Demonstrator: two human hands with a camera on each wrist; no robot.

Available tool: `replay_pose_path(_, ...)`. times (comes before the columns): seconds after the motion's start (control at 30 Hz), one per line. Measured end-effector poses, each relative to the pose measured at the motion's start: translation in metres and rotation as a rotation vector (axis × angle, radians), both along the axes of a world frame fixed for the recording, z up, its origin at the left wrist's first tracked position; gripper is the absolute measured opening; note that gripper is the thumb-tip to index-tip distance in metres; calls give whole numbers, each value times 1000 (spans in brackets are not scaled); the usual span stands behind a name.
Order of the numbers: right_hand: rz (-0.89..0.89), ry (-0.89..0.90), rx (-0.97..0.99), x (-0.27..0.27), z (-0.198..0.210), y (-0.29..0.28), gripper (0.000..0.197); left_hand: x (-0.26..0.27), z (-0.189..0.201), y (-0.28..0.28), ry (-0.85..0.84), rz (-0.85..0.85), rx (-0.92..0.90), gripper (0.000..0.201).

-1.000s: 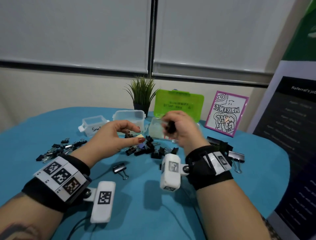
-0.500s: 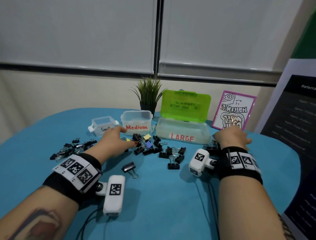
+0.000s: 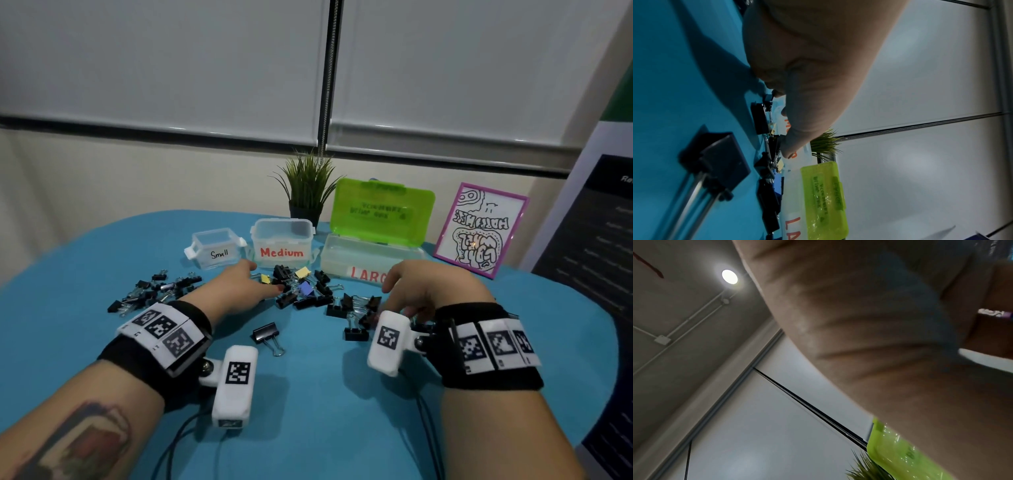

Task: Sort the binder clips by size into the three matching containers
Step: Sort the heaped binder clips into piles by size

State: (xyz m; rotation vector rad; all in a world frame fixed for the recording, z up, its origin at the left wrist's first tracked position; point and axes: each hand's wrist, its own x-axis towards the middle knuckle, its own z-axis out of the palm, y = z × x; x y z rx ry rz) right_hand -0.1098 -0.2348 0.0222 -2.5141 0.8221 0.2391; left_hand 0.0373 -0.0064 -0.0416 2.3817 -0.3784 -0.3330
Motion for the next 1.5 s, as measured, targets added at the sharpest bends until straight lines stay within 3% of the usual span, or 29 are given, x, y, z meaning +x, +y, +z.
replay_pose_path(0.17, 65, 125, -66, 7, -8, 3, 49, 0, 0, 1, 0, -19, 7, 85)
replay_pose_path(0.33, 114, 133, -88, 19, -15, 18, 37, -3, 2, 2, -10, -49, 14, 83)
replay_pose_path(0.57, 206, 76, 41, 21, -15, 29, 61, -4, 3, 2, -8, -68, -74, 66)
replay_pose_path(0.7, 136, -87, 6, 30, -22, 17, 93, -2, 2, 3, -20, -68, -117, 70)
replay_pose_path(0.77, 146, -99, -8, 36, -31, 18, 100, -1, 1, 3, -20, -86, -92, 74)
replay_pose_path(1.0, 306, -217, 97, 51, -43, 31, 48, -8, 3, 1, -18, -203, 39, 64)
replay_pose_path(1.13, 256, -424, 224, 60, -50, 34, 25, -7, 3, -1, -42, -200, -3, 52)
replay_pose_path(1.23, 212, -470, 193, 65, -56, 34, 26, -6, 3, 0, -39, -188, -37, 52)
replay_pose_path(1.5, 327, -315, 103, 71, -60, 39, 42, -10, 2, 0, 17, -303, -1, 59)
